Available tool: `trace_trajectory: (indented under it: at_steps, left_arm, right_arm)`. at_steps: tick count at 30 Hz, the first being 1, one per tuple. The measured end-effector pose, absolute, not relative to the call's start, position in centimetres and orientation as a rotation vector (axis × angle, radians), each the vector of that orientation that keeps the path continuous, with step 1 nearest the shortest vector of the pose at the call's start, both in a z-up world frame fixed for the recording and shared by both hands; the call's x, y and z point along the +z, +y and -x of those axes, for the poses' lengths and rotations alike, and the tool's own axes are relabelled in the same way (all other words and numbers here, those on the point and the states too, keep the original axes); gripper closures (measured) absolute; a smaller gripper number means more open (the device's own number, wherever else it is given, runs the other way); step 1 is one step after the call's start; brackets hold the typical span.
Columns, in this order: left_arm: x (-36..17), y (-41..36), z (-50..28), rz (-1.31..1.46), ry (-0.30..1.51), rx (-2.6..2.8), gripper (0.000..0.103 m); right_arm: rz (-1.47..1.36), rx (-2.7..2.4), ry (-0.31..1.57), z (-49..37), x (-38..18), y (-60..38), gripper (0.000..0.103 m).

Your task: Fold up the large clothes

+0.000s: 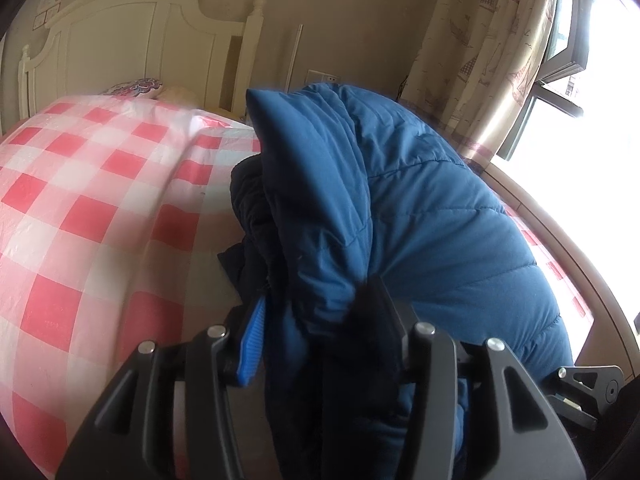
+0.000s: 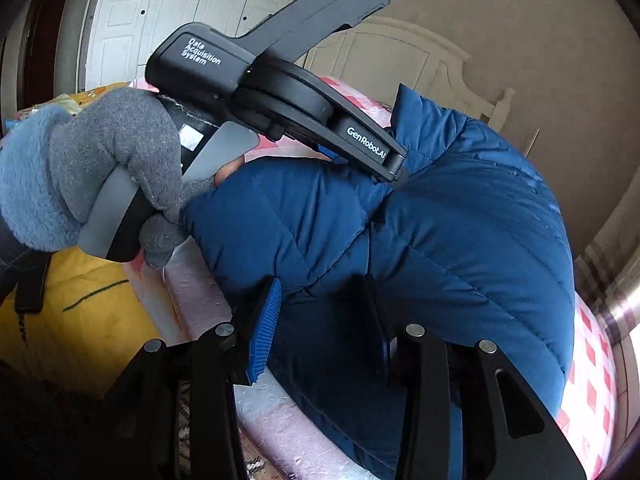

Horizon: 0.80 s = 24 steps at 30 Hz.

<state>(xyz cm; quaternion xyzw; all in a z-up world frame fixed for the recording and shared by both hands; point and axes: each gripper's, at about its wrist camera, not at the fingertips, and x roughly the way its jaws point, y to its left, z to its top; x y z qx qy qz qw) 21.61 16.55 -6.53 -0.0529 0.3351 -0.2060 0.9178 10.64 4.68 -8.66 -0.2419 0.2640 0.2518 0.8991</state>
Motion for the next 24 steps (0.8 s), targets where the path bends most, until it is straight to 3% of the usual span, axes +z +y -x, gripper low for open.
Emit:
trace_trajectory:
  at_steps: [6,9,12,15,18,21,24]
  left_arm:
    - [-2.1,16.3,-19.8,-0.001,0.612,-0.149,0.038]
    - [2.9,16.2,-18.8,0.086,0.481,-0.193,0.022]
    - [5.7,13.5,-20.4,0.081,0.452,-0.279,0.015]
    - [4.0,10.4,-24.4,0.061,0.528,-0.323,0.015]
    - [-1.2,9.1,-29.1,-0.058,0.625,-0.205,0.013]
    - [-4.9,13.1,-32.2,0.163,0.751,-0.247,0.012]
    - [-5.9,14.6,-32.6,0.194,0.785,-0.213,0.008]
  right_arm:
    - [0.511,0.530,0.541,-10.9,-9.0,4.4,0.065]
    - [0.499,0.540,0.539,-11.3,-9.4,4.4,0.065]
    - [0.505,0.539,0.529,-11.3,-9.5,4.3,0.065]
    - [0.506,0.542,0.521,-11.6,-9.6,4.2,0.065]
    - [0.499,0.553,0.507,-10.4,-9.4,3.7,0.065]
    - [0.473,0.616,0.494,-9.7,-8.8,2.7,0.065]
    - [0.450,0.711,0.515,-9.0,-6.4,0.8,0.066]
